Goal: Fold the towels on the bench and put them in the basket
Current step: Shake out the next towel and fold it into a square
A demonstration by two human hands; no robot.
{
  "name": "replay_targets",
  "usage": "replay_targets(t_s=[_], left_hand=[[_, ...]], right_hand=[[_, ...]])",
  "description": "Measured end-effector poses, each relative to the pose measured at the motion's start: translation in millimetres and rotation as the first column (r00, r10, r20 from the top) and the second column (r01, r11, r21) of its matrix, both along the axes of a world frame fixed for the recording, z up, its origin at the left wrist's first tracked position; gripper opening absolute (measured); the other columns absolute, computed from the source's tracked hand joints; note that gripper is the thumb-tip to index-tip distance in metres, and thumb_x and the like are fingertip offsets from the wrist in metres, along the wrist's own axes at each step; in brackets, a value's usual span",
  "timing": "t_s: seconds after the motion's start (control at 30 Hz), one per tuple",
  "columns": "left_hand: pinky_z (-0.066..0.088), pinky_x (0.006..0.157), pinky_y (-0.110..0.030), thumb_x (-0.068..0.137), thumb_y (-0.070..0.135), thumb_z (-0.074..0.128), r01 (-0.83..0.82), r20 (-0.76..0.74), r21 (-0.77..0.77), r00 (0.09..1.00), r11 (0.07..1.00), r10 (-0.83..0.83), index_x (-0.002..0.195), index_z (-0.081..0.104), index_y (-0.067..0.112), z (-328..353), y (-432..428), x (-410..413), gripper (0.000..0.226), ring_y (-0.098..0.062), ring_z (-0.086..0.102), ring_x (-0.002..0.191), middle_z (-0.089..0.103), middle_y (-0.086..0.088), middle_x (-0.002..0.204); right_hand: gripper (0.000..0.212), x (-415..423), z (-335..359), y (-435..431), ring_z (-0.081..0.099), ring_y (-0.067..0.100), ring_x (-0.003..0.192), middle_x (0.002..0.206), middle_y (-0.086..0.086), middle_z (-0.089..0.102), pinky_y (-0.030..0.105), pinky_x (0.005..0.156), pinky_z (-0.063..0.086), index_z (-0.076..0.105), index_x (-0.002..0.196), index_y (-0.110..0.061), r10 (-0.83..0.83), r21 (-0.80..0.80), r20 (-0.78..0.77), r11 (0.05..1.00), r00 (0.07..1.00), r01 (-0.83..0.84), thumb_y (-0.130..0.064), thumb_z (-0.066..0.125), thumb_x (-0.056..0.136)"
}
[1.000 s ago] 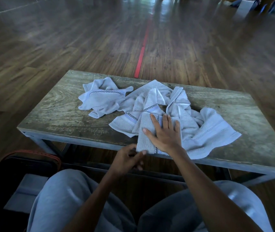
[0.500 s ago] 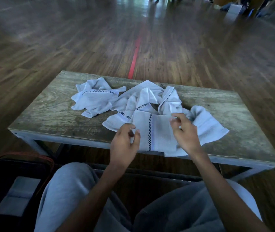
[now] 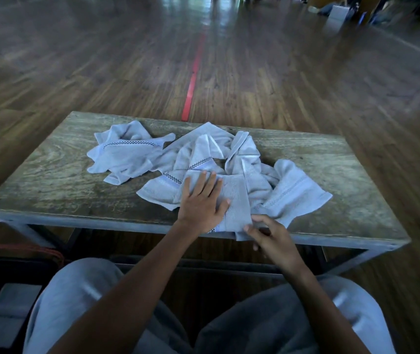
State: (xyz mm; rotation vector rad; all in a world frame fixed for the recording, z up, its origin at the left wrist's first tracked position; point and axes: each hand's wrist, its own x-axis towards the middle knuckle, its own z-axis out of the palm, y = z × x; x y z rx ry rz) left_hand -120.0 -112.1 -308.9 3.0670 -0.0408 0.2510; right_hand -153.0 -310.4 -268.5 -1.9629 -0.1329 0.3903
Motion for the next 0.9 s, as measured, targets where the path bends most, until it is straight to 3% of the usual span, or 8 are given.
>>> replay_targets(t_s=[0.1, 0.2, 0.4, 0.53, 0.6, 0.67, 0.77, 0.9], left_hand=[[0.019, 0.113, -0.057, 0.090, 0.056, 0.022, -0.009, 0.091, -0.025, 0.996, 1.000, 0.012, 0.140, 0.044, 0.015, -5.0, -0.5, 0.2, 0.068, -0.023, 0.026, 0.142, 0.038, -0.002, 0.149], [0.020, 0.112, -0.058, 0.091, 0.055, 0.022, -0.015, 0.087, -0.033, 0.996, 0.999, 0.018, 0.140, 0.045, 0.015, -4.2, -0.8, 0.5, 0.067, -0.023, 0.027, 0.142, 0.039, -0.003, 0.149], [0.001, 0.116, -0.054, 0.090, 0.059, 0.013, -0.034, 0.060, -0.017, 0.998, 0.999, 0.035, 0.147, 0.030, 0.019, -4.6, -0.6, 1.0, 0.072, -0.020, 0.010, 0.146, 0.021, -0.001, 0.157], [-0.012, 0.112, -0.050, 0.094, 0.057, 0.017, -0.063, 0.025, -0.021, 0.998, 0.998, 0.064, 0.150, 0.017, 0.018, -0.5, -1.4, 4.2, 0.068, -0.021, -0.001, 0.147, 0.006, -0.004, 0.159], [-0.012, 0.112, -0.051, 0.093, 0.057, 0.013, -0.061, 0.011, -0.020, 0.998, 0.998, 0.061, 0.150, 0.015, 0.018, -0.2, -1.9, 4.5, 0.070, -0.021, -0.004, 0.146, 0.003, -0.004, 0.159], [0.000, 0.114, -0.054, 0.091, 0.057, 0.015, -0.050, 0.048, -0.028, 0.998, 0.998, 0.051, 0.148, 0.027, 0.016, -2.0, -1.3, 2.7, 0.071, -0.023, 0.010, 0.146, 0.017, -0.006, 0.157], [0.016, 0.111, -0.058, 0.092, 0.056, 0.026, -0.040, 0.119, -0.011, 0.992, 0.999, 0.041, 0.140, 0.043, 0.014, -9.1, 0.7, 2.5, 0.066, -0.026, 0.028, 0.141, 0.034, -0.008, 0.151], [0.009, 0.112, -0.057, 0.092, 0.056, 0.025, -0.021, 0.115, -0.042, 0.993, 0.999, 0.025, 0.142, 0.040, 0.015, -7.7, 0.8, 2.1, 0.066, -0.026, 0.024, 0.143, 0.031, -0.007, 0.152]], right_hand=[[0.016, 1.0, -1.3, 1.2, 0.043, 0.005, 0.037, 0.045, -0.004, 0.051, 0.018, 0.038, 0.034, 0.061, 0.107, -0.024, 0.019, 0.072, -0.049, 0.997, 0.999, -0.015, -0.025, 0.061, 0.091], [0.008, 1.2, -7.7, 2.4, 0.040, 0.008, 0.036, 0.044, -0.001, 0.048, 0.019, 0.039, 0.032, 0.062, 0.099, -0.023, 0.058, 0.047, -0.027, 0.997, 0.998, -0.056, -0.026, 0.057, 0.093], [0.031, 6.8, -16.4, 5.6, 0.045, 0.000, 0.045, 0.047, -0.012, 0.050, 0.016, 0.049, 0.033, 0.050, 0.064, -0.021, -0.002, -0.046, 0.081, 0.999, 0.997, 0.005, -0.029, 0.057, 0.093], [0.044, 11.1, -21.6, 1.1, 0.047, 0.011, 0.055, 0.055, -0.005, 0.046, 0.030, 0.057, 0.037, 0.043, 0.057, -0.017, -0.017, -0.216, 0.116, 0.976, 0.993, 0.042, -0.040, 0.049, 0.095], [0.046, 13.0, -21.7, 3.6, 0.052, 0.017, 0.061, 0.058, -0.002, 0.050, 0.035, 0.061, 0.042, 0.044, 0.057, -0.018, -0.075, -0.277, 0.145, 0.954, 0.987, 0.113, -0.043, 0.043, 0.096], [0.040, 13.7, -18.6, 6.6, 0.057, 0.019, 0.067, 0.064, -0.002, 0.057, 0.036, 0.065, 0.046, 0.050, 0.065, -0.018, -0.087, -0.326, 0.211, 0.933, 0.974, 0.154, -0.045, 0.044, 0.094], [0.027, 12.2, -10.5, 10.7, 0.060, 0.013, 0.066, 0.069, -0.004, 0.064, 0.033, 0.062, 0.047, 0.059, 0.083, -0.020, -0.096, -0.219, 0.243, 0.964, 0.965, 0.151, -0.046, 0.056, 0.089], [0.017, 14.8, -11.1, 12.0, 0.060, 0.010, 0.062, 0.069, -0.001, 0.065, 0.025, 0.056, 0.045, 0.063, 0.082, -0.020, -0.095, -0.102, 0.195, 0.988, 0.976, 0.117, -0.036, 0.066, 0.085]])
